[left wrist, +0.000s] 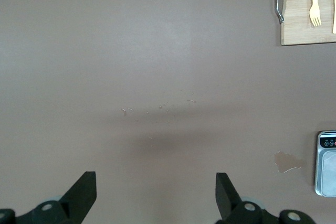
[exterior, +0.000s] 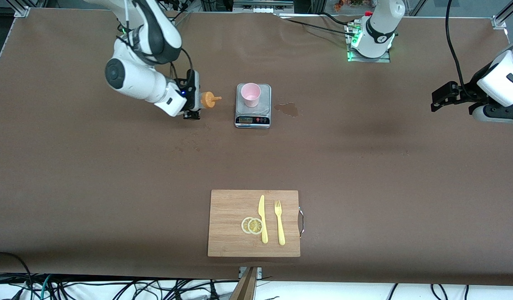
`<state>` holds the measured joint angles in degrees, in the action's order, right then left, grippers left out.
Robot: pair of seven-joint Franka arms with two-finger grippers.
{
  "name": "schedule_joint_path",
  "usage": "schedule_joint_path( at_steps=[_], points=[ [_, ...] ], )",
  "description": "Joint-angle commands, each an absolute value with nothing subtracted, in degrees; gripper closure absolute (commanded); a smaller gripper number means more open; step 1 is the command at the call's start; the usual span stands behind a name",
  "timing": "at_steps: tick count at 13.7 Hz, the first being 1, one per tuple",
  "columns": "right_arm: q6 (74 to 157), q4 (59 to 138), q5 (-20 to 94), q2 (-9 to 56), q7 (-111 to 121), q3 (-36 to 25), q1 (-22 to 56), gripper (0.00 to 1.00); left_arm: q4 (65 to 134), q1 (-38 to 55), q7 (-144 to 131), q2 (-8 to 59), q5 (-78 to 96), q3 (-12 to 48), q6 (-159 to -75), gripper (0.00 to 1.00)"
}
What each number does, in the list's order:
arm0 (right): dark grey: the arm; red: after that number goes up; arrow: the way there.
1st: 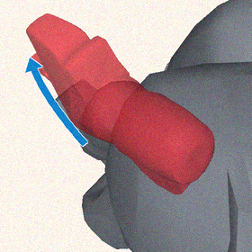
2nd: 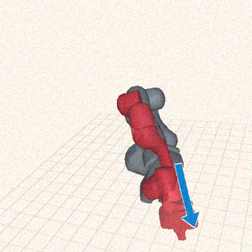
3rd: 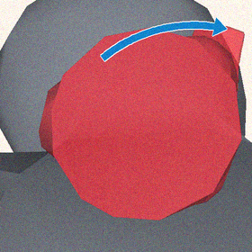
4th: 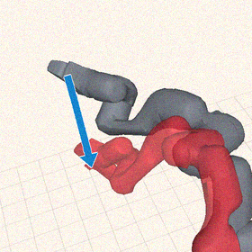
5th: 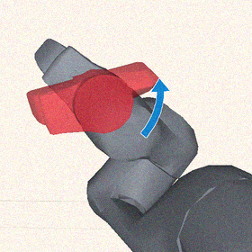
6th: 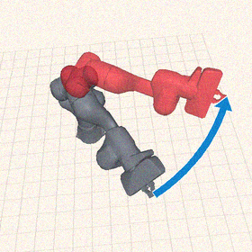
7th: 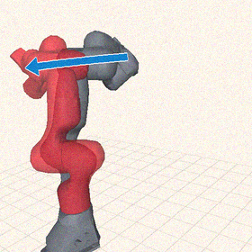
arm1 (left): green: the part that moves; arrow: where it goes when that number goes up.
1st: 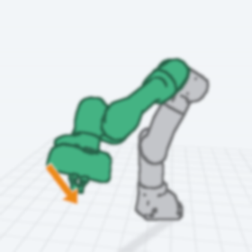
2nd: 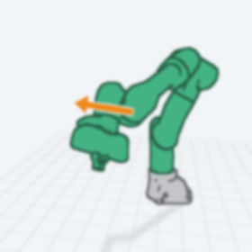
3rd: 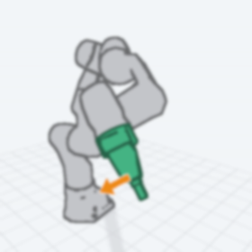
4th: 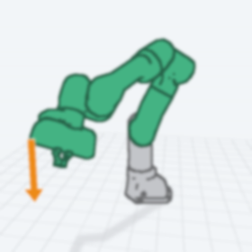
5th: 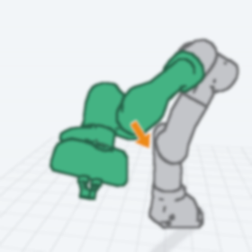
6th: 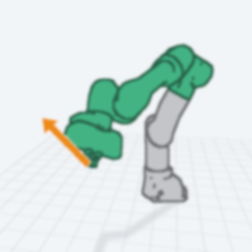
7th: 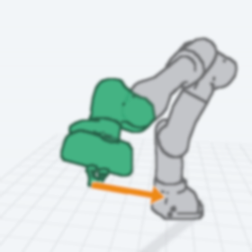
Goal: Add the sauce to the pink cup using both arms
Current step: 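Lift the squeeze bottle with the right gripper over the pink cup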
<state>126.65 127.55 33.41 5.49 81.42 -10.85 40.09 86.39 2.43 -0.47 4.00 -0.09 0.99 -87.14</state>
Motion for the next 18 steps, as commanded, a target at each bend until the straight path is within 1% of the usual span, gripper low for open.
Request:
schedule_joint_path(
  at_steps=[1, 6, 13, 18],
  points=[
    [127.5, 128.9, 29.5, 3.6, 75.2, -9.9, 41.8, 0.88, 85.6, 2.5, -0.2, 3.6, -0.6, 0.4, -85.9, 0.0],
    [127.3, 128.4, 24.7, 4.2, 64.7, -7.7, 43.2, 0.88, 85.6, 2.1, -0.4, 3.6, -0.7, 0.4, -85.9, 0.0],
    [126.9, 126.2, 17.0, 8.3, 50.6, -5.5, 47.7, 0.88, 84.8, 2.0, -0.4, 3.5, -2.5, 0.9, -84.9, 0.0],
    [126.0, 125.2, 14.9, 9.8, 48.6, -5.4, 49.0, 0.88, 84.5, 2.0, -0.4, 3.5, -2.5, 0.8, -84.7, 0.0]
  ],
)
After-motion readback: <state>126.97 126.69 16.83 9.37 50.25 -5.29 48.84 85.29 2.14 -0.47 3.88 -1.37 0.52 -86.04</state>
